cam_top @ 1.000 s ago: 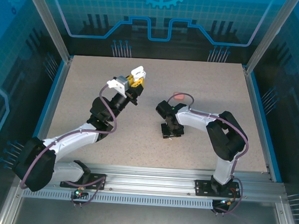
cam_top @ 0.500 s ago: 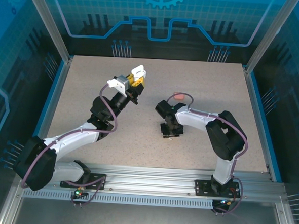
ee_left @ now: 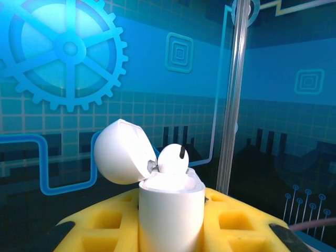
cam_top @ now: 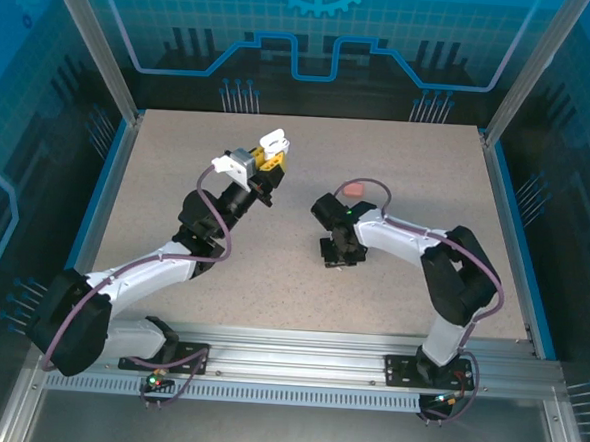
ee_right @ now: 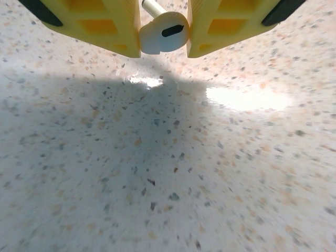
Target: Insert wireless bluetooth earbuds into charging case
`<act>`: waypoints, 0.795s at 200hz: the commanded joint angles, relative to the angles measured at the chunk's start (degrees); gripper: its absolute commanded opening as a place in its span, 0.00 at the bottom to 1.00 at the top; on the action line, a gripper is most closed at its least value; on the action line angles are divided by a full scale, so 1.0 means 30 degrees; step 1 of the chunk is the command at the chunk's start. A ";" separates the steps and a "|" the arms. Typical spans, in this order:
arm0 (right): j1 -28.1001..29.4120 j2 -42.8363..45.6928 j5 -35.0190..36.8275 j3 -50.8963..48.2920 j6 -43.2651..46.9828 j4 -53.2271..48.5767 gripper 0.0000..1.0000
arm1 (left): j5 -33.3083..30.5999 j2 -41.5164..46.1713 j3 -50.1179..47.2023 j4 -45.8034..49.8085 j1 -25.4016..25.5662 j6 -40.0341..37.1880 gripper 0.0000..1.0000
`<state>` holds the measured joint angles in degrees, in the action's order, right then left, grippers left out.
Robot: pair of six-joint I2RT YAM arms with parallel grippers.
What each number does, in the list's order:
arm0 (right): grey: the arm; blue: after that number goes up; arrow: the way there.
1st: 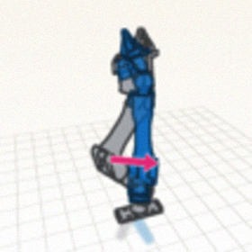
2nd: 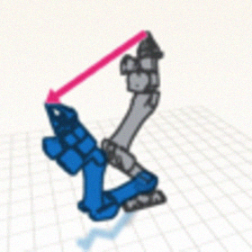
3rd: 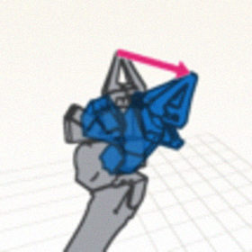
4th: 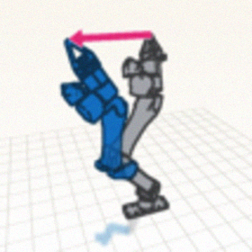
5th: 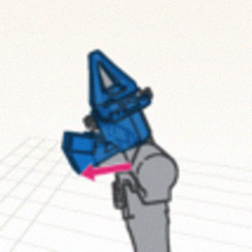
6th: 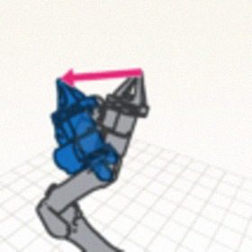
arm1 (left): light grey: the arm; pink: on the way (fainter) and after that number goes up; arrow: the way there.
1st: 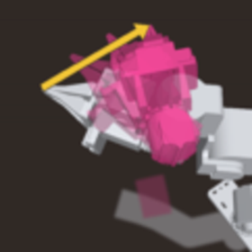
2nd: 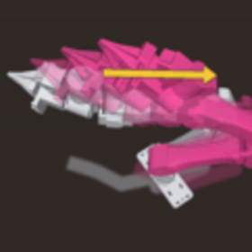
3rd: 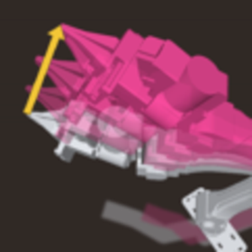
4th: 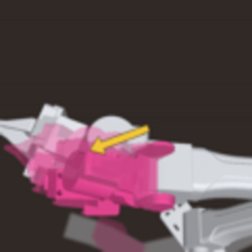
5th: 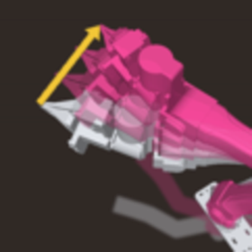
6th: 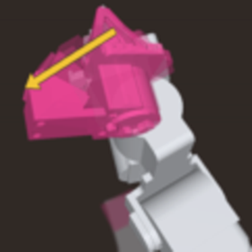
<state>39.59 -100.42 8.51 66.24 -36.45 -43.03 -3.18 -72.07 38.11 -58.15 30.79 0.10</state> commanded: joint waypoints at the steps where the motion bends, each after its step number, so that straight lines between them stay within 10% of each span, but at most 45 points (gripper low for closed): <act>1: -0.0207 0.1444 0.0495 -0.0050 -0.0448 -0.0365 0.28 | 0.0295 -0.0058 0.0612 -0.0641 -0.0114 0.0253 0.00; 159: -0.1102 1.1730 0.1867 0.0511 -0.0273 0.2362 0.29 | 0.1505 -0.0494 0.0912 -0.0618 -0.0071 -0.0386 0.00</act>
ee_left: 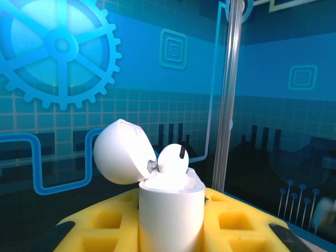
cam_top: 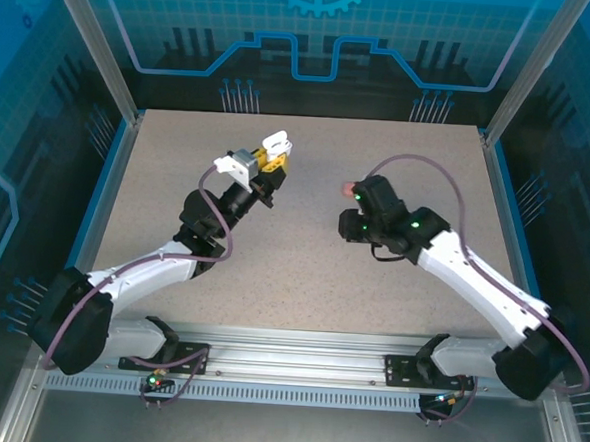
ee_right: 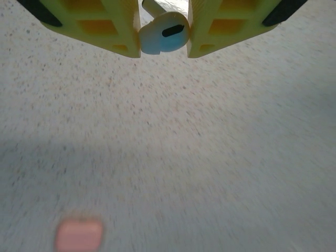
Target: Insert wireless bluetooth earbuds into charging case
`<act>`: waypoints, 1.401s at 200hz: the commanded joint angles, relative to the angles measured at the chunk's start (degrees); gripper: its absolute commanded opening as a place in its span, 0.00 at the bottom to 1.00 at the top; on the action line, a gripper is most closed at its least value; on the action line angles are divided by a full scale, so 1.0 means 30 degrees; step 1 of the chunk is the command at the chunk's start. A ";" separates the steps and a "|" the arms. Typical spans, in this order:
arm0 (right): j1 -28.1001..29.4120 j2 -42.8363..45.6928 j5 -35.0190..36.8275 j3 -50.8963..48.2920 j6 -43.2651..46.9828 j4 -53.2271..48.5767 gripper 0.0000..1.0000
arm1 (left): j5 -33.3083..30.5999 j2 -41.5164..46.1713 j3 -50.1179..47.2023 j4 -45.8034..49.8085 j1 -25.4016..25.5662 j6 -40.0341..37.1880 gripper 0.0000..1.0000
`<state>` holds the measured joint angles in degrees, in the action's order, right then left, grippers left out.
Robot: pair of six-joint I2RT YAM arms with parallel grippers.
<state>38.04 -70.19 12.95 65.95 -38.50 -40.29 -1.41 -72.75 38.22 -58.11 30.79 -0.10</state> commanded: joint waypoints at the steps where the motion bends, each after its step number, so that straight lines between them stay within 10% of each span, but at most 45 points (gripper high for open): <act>1: -0.0598 0.1715 0.0379 0.0634 0.0441 0.1509 0.29 | 0.0927 -0.0284 0.0880 -0.0622 -0.0083 -0.0320 0.00; 182: -0.1528 0.2298 -0.3670 0.2043 0.0303 1.6242 0.32 | 0.2720 -0.5880 0.5835 -0.4097 0.2675 -0.2457 0.00; 280: -0.2796 0.3862 -0.1198 -0.1609 -0.2315 0.8781 0.41 | -0.2798 -0.4182 0.3140 -0.3484 0.1366 -0.2471 0.00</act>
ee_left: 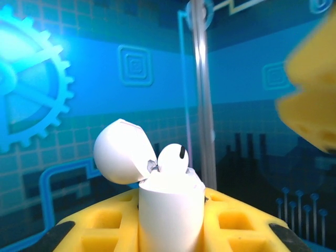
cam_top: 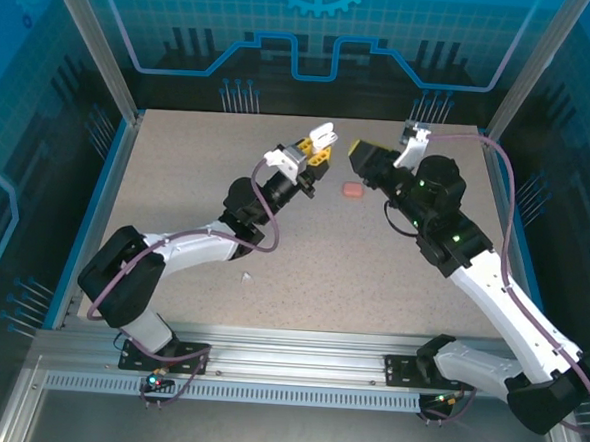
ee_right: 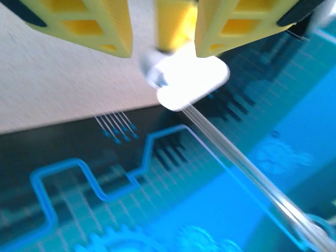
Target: Insert wireless bluetooth earbuds into charging case
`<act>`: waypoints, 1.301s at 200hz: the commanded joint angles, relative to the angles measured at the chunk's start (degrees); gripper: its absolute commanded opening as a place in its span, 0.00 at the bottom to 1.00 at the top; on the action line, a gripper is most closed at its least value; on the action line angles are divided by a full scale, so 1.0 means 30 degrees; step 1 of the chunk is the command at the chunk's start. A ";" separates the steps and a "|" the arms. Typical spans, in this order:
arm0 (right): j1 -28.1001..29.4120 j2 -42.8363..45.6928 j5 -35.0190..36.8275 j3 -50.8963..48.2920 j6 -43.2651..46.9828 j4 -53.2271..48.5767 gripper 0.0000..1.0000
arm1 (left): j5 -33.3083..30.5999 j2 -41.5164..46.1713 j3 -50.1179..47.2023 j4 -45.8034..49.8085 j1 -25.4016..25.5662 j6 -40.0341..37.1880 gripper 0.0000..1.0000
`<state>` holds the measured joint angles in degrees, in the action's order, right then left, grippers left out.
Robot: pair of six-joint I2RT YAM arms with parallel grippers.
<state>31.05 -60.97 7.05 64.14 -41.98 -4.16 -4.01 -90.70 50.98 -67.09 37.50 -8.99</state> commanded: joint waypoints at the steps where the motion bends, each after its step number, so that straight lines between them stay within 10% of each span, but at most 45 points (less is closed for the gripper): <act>1: -0.0456 0.0800 0.0762 -0.1055 -0.1199 -0.3383 0.42 | -0.1952 0.1865 -0.1159 -0.0489 -0.0928 0.0530 0.00; 87: 0.4510 -0.6066 0.0528 -0.0821 -0.2033 -0.7457 0.66 | -0.3151 0.6976 -0.4074 0.2618 -0.4498 0.3361 0.00; 186: 0.7524 -1.8984 -0.3890 0.9766 0.7686 -1.1471 0.64 | -0.5049 1.0923 -0.5172 0.6105 -0.6551 0.4833 0.00; 260: 0.8617 -2.2692 -0.5351 1.2670 1.0070 -1.2956 0.61 | -0.4817 1.0984 -0.5451 0.6023 -0.6692 0.5330 0.00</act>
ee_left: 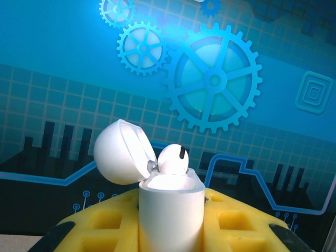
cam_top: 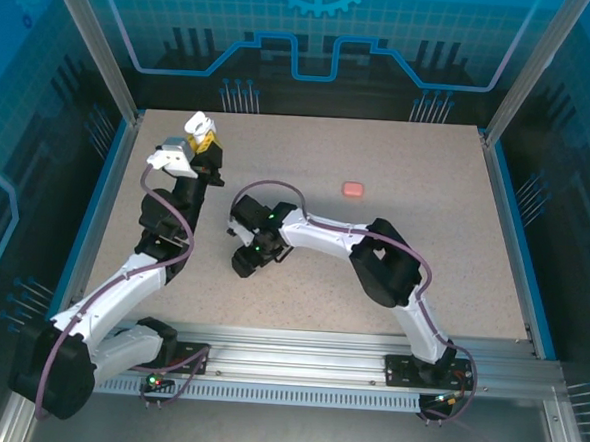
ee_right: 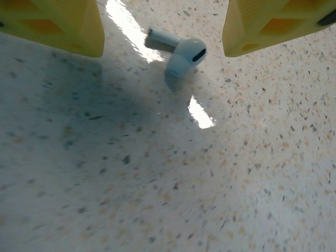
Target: Insert wireless bluetooth earbuds into charging case
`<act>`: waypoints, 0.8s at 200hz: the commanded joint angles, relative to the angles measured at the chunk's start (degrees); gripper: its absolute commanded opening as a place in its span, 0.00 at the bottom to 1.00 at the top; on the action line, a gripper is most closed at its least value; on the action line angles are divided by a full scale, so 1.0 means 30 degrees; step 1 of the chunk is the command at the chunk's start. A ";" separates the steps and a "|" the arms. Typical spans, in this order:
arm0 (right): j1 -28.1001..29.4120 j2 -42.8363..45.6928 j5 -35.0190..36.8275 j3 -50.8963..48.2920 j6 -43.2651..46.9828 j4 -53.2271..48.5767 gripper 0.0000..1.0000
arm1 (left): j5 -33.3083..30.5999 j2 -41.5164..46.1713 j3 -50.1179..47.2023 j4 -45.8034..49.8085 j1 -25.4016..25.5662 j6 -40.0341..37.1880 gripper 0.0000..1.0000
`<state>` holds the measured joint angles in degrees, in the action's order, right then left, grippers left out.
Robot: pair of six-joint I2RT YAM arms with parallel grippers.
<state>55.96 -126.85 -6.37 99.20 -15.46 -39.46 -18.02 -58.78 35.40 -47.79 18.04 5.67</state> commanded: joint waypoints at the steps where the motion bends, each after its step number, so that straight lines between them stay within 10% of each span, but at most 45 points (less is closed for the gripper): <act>1: 0.0320 -0.0773 -0.0871 0.1010 0.1245 -0.1210 0.61 | -0.0146 0.0347 -0.0256 -0.0399 -0.0211 0.0432 0.00; 160: -0.0366 0.0117 0.3616 -0.0930 -0.0648 -0.1595 0.29 | 0.0858 0.0113 -0.0170 -0.0378 -0.0200 0.1546 0.00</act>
<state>57.08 -128.22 0.12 100.01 -13.47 -41.98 -16.80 -58.78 35.07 -47.79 17.98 8.78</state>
